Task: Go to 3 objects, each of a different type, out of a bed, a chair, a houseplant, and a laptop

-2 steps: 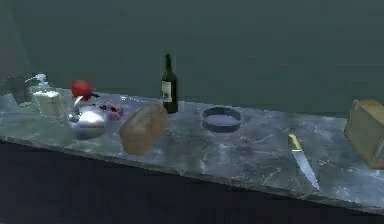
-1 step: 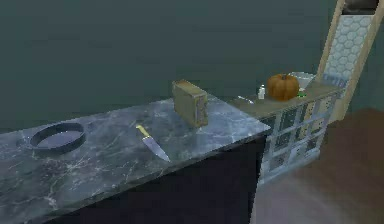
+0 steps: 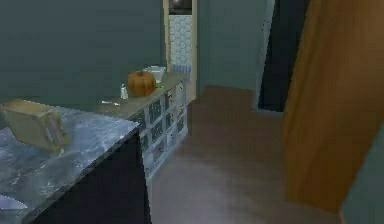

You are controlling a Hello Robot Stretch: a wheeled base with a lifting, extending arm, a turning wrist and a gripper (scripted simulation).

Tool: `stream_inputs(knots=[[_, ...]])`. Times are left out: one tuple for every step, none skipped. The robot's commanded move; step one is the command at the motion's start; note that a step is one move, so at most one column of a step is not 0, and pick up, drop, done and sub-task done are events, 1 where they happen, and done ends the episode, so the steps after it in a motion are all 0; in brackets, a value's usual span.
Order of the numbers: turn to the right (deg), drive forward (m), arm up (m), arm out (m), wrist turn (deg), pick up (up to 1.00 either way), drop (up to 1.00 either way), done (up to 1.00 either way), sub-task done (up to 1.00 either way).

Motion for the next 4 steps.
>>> stream_inputs(knots=[[0.0, 0.90, 0.00, 0.00, 0.0, 0.00, 0.00, 0.00, 0.00], [39.0, 0.00, 0.00, 0.00, 0.0, 0.00, 0.00, 0.00, 0.00], [0.0, 0.05, 0.00, 0.00, 0.0, 0.00, 0.00, 0.00, 0.00], [-27.0, 0.00, 0.00, 0.00, 0.0, 0.00, 0.00, 0.00, 0.00]])
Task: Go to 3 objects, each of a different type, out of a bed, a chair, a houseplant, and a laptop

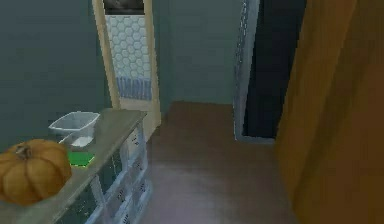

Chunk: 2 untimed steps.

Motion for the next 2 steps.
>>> stream_inputs(knots=[[0.0, 1.00, 0.00, 0.00, 0.0, 0.00, 0.00, 0.00, 0.00], [-3.0, 0.00, 0.00, 0.00, 0.0, 0.00, 0.00, 0.00, 0.00]])
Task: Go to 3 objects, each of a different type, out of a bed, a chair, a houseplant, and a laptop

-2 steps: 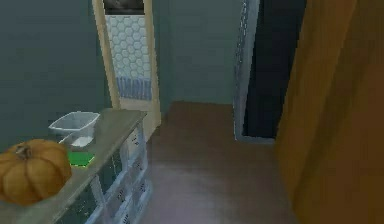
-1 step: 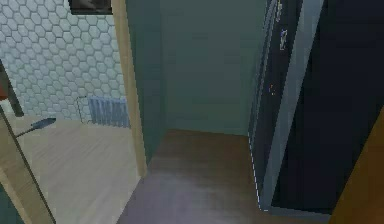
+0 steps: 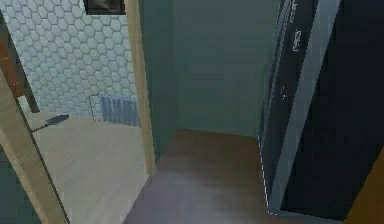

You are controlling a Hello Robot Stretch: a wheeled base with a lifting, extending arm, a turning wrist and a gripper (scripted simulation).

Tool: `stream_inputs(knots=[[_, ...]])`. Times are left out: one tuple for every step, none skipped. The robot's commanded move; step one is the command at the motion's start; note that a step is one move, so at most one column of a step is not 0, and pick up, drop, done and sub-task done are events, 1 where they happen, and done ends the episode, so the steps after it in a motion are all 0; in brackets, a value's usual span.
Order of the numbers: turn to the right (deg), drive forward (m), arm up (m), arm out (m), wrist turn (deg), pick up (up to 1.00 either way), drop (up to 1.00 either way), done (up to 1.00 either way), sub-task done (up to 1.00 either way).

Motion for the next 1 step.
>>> stream_inputs(knots=[[9.0, 0.00, 0.00, 0.00, 0.0, 0.00, 0.00, 0.00, 0.00]])
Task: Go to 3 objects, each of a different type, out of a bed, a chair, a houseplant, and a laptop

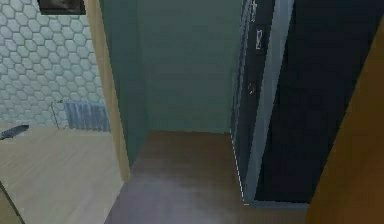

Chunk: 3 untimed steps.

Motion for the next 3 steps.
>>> stream_inputs(knots=[[0.0, 0.45, 0.00, 0.00, 0.0, 0.00, 0.00, 0.00, 0.00], [-39.0, 0.00, 0.00, 0.00, 0.0, 0.00, 0.00, 0.00, 0.00], [0.0, 0.10, 0.00, 0.00, 0.0, 0.00, 0.00, 0.00, 0.00]])
